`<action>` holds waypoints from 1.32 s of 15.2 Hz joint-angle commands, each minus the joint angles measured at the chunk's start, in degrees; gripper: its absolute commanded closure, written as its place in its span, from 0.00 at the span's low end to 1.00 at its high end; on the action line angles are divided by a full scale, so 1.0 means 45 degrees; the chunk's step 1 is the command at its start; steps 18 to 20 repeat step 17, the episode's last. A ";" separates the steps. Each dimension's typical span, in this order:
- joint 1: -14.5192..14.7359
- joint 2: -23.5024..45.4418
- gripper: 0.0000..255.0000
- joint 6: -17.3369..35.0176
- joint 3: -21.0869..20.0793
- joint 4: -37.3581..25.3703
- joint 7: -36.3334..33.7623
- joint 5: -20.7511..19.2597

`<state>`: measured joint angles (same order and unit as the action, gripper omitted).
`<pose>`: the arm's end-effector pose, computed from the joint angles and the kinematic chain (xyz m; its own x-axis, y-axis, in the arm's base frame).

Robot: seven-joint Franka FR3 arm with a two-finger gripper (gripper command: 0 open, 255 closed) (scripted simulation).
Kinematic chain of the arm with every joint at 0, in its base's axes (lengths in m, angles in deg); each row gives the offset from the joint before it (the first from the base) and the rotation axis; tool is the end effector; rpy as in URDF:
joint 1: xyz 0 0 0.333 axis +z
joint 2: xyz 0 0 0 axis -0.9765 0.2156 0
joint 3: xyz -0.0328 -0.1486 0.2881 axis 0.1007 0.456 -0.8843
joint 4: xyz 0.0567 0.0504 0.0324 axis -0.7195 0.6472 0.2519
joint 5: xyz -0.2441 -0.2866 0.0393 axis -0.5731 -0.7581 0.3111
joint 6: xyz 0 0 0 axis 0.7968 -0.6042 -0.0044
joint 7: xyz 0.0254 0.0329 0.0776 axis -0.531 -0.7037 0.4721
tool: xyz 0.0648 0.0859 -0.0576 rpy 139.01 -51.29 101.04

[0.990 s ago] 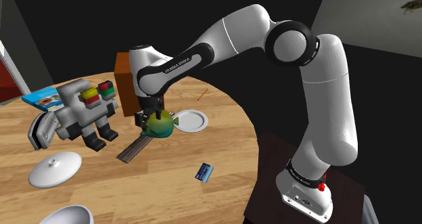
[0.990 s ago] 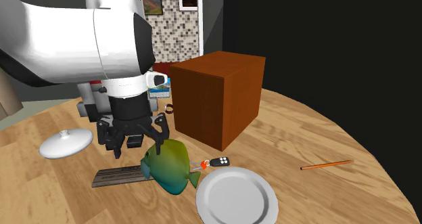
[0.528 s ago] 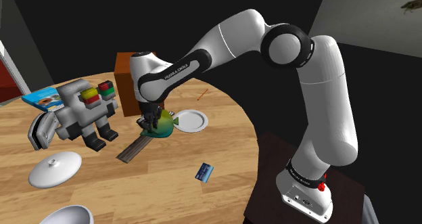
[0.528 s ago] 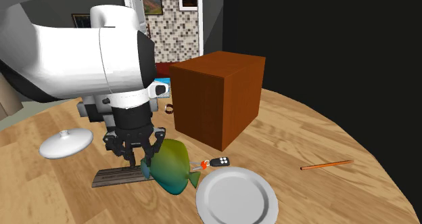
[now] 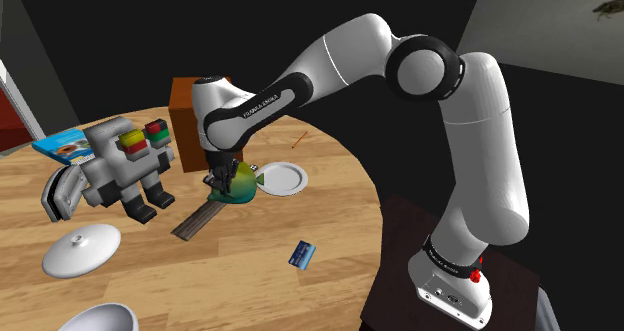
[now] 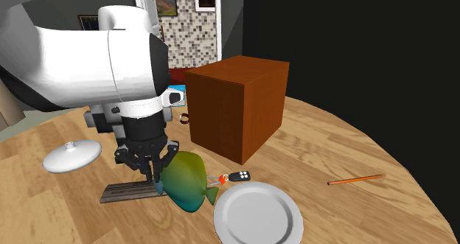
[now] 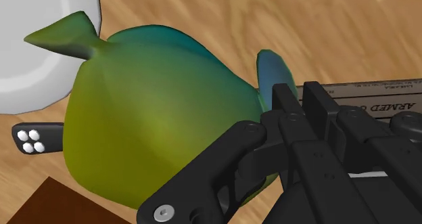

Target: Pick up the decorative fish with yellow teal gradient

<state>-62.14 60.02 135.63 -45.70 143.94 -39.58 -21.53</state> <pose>0.5941 0.2979 0.2783 0.9446 0.3252 -0.0455 0.3244 -0.9456 -0.0237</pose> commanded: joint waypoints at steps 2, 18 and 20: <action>-0.0022 -0.0176 1.00 -0.0247 -0.0026 -0.0057 0.0021 0.0044; -0.0114 -0.1234 1.00 -0.2009 -0.0185 -0.0783 0.0151 0.0320; -0.0114 -0.1234 1.00 -0.2009 -0.0185 -0.0783 0.0151 0.0320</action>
